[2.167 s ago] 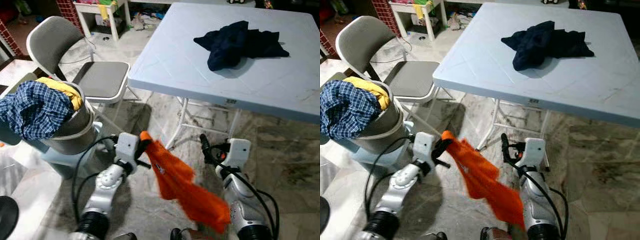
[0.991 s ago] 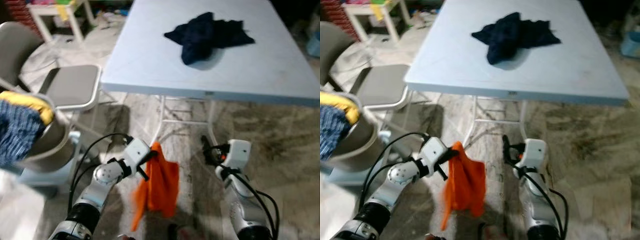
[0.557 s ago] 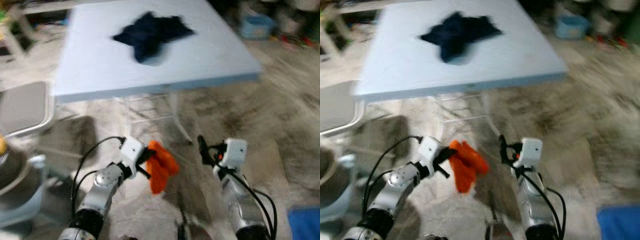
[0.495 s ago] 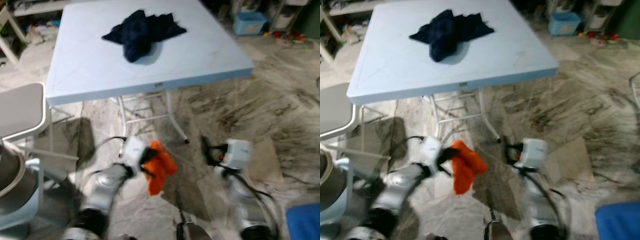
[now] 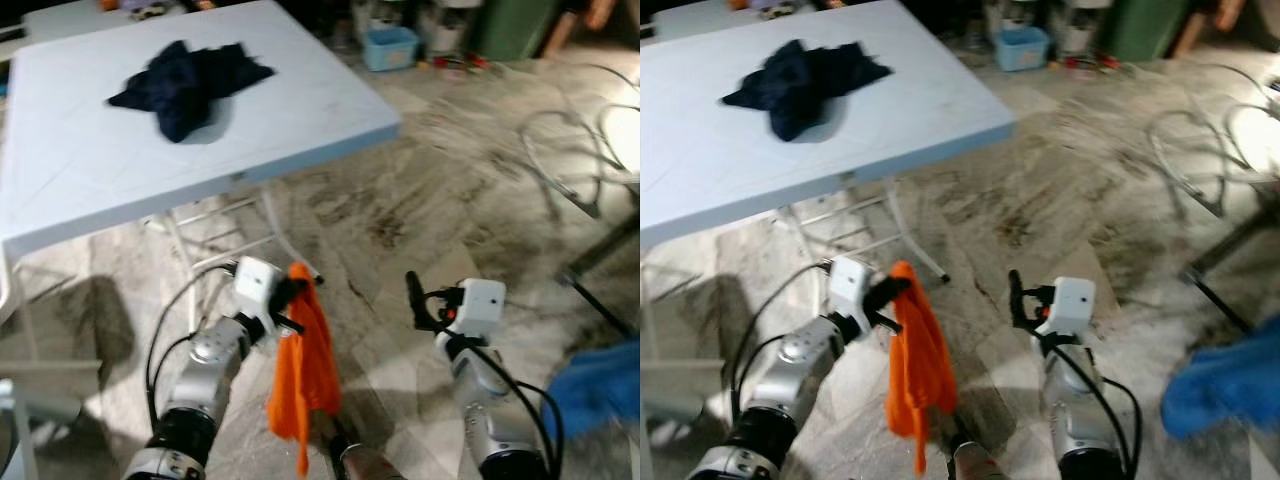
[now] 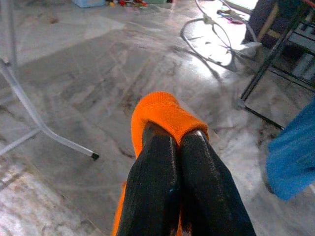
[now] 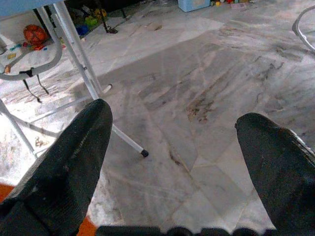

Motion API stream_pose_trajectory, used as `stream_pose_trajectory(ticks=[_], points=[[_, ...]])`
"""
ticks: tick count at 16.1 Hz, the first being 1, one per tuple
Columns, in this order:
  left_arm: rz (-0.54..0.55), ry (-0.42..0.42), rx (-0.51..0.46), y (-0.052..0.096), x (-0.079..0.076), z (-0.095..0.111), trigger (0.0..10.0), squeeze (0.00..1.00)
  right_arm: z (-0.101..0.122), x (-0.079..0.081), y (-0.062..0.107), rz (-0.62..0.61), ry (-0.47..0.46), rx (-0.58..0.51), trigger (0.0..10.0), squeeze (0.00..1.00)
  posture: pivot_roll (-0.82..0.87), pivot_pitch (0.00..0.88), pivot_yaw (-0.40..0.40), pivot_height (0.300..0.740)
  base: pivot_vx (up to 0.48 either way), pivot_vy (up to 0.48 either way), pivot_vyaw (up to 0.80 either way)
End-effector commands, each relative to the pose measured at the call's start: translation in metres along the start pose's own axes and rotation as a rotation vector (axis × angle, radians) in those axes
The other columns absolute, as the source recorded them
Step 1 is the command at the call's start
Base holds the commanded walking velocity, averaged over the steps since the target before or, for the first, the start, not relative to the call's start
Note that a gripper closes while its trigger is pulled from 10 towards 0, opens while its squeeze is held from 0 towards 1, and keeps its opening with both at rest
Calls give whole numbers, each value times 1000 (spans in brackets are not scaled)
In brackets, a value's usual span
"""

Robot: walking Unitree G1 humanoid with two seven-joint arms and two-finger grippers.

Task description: Hang hanger

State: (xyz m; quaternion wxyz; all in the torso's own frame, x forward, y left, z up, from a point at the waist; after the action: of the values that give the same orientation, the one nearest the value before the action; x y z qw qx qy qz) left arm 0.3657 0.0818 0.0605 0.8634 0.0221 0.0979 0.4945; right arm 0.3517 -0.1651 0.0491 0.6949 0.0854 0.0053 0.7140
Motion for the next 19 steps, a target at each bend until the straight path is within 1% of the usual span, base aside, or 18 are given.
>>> stream_pose_trajectory(ticks=[1, 2, 6, 7, 9, 13, 19], points=[[20, 17, -10, -2, 5, 5, 10000, 0, 0, -2, 1, -12, -1, 1, 10000, 0, -257, 141, 26, 740, 0, 0, -800], [29, 31, -8, -3, 6, 5, 10000, 0, 0, -3, 2, -13, 1, 2, 10000, 0, -258, 143, 26, 740, 0, 0, -800], [33, 43, -2, -3, 5, 3, 10000, 0, 1, -3, 2, -15, -3, 0, 10000, 0, -259, 152, 26, 740, 0, 0, -745], [34, 52, 1, -3, 4, 2, 10000, 0, 1, -3, 2, -13, -5, -3, 10000, 0, -259, 152, 27, 740, 0, 0, 0], [36, 57, 2, -3, 5, 3, 10000, 0, 0, -2, 2, -12, -5, -3, 10000, 0, -259, 154, 28, 740, 0, 298, 0], [36, 59, 11, -3, 6, 2, 10000, 0, -2, -3, 4, -14, -2, 4, 10000, 0, -259, 161, 28, 740, 0, 385, 0], [20, 50, 25, -2, 3, -2, 10000, 0, 1, -1, 3, -18, -5, -3, 10000, 0, -259, 165, 31, 740, 0, 417, 0]])
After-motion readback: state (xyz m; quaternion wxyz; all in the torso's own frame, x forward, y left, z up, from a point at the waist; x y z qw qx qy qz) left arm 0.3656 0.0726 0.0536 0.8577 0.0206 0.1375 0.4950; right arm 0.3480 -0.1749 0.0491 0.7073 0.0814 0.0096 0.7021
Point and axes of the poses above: a point about 5 cm out from each wrist's last joint towards the gripper, its own y axis pointing back from the gripper into the wrist, its own z axis along the axis of the wrist's last joint, x = y × z, the point moved 6 cm from there along -y, pointing out of the wrist towards the gripper, and after that the axes turned 2 degrees about y, right-handed, at the moved point
